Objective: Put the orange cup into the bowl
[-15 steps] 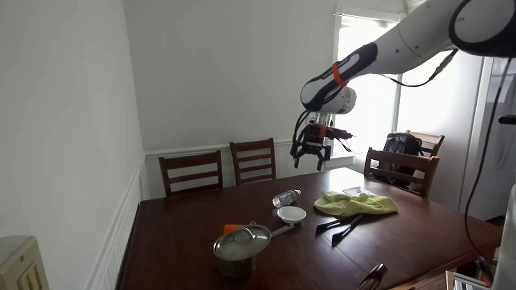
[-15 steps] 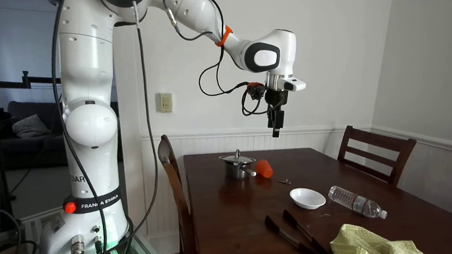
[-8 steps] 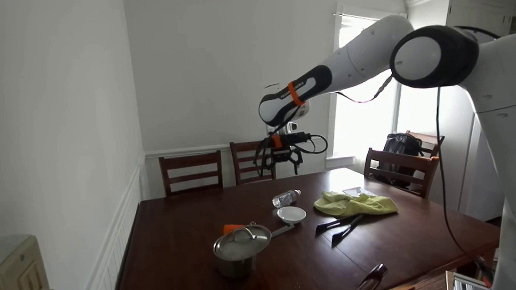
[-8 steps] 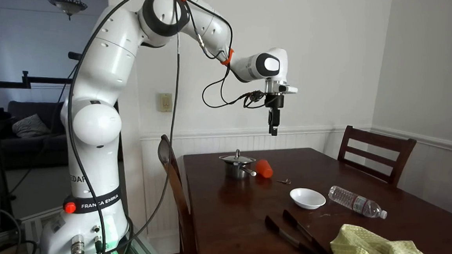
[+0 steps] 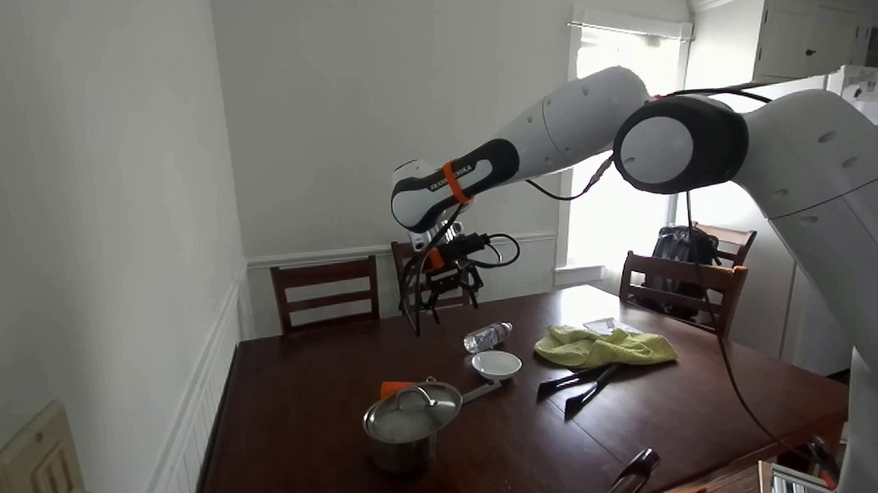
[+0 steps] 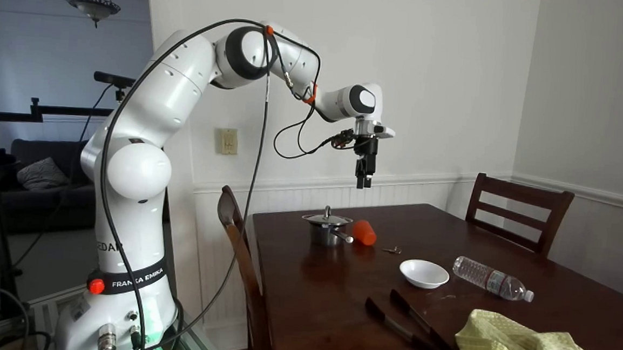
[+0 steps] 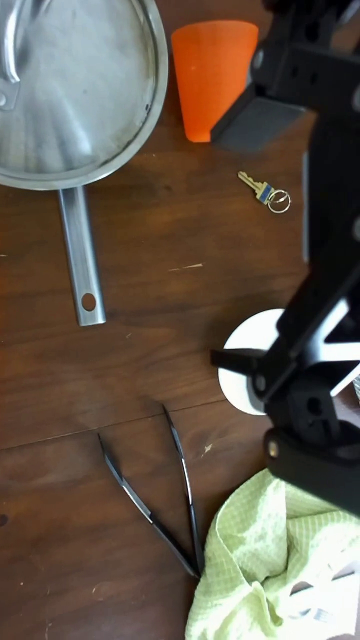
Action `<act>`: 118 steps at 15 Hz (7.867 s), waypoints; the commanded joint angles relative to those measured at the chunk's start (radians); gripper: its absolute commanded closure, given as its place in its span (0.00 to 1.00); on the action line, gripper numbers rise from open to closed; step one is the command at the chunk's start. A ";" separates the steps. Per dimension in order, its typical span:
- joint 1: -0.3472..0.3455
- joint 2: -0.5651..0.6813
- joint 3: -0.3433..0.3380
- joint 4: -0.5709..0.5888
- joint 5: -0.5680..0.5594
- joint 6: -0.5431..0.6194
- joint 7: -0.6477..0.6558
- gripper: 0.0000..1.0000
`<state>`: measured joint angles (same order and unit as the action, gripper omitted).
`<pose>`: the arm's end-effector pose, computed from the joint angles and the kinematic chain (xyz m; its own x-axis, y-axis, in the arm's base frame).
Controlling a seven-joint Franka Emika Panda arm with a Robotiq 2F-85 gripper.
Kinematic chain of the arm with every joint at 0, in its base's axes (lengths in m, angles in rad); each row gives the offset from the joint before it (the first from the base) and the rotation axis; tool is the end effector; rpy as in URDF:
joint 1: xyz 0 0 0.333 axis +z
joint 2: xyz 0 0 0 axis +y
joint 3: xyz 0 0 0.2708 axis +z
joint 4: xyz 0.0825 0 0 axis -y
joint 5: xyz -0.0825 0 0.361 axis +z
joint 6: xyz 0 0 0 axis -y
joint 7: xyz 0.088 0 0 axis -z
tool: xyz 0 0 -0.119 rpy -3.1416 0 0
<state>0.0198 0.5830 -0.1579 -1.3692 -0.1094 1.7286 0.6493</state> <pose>0.6380 -0.0841 0.3256 0.7299 -0.6809 -0.0602 -0.6422 -0.7132 0.2808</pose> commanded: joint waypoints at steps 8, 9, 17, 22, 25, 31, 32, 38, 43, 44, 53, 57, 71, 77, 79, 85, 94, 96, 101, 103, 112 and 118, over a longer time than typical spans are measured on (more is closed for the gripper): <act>0.014 0.204 0.020 0.292 -0.009 -0.037 -0.044 0.00; 0.016 0.237 0.024 0.339 -0.002 -0.039 -0.051 0.00; -0.004 0.538 0.046 0.680 0.015 -0.200 -0.200 0.00; 0.006 0.655 0.044 0.840 -0.004 -0.196 -0.356 0.00; 0.021 0.682 0.036 0.879 -0.003 -0.184 -0.387 0.00; 0.029 0.713 0.027 0.896 0.003 -0.147 -0.337 0.00; 0.034 0.718 0.021 0.898 -0.005 -0.139 -0.331 0.00; 0.052 0.726 0.001 0.900 -0.016 -0.115 -0.313 0.00; 0.063 0.735 -0.017 0.899 -0.018 -0.113 -0.301 0.00; 0.064 0.734 -0.019 0.898 -0.014 -0.118 -0.302 0.00; 0.063 0.736 -0.004 0.876 0.007 0.064 -0.262 0.00; 0.060 0.740 0.006 0.856 0.016 0.098 -0.230 0.00; 0.052 0.745 -0.058 0.849 -0.013 -0.182 -0.018 0.62; 0.056 0.746 -0.100 0.853 -0.029 -0.221 -0.058 0.99; 0.055 0.735 -0.107 0.853 -0.025 -0.232 -0.058 1.00; -0.044 0.649 -0.034 0.859 0.085 -0.127 -0.110 0.98; -0.299 0.626 0.106 0.799 0.331 0.013 -0.166 0.98; -0.343 0.623 0.140 0.762 0.387 0.058 -0.164 0.98; -0.334 0.644 0.117 0.789 0.357 0.056 -0.154 0.94; -0.335 0.632 0.115 0.788 0.360 0.029 -0.137 0.98; -0.591 0.526 0.180 0.779 0.491 -0.355 -0.114 0.98; -0.686 0.629 0.214 0.807 0.575 -0.353 -0.041 0.98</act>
<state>-0.6458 1.1623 0.0273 -0.5763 0.4116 1.3678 0.5426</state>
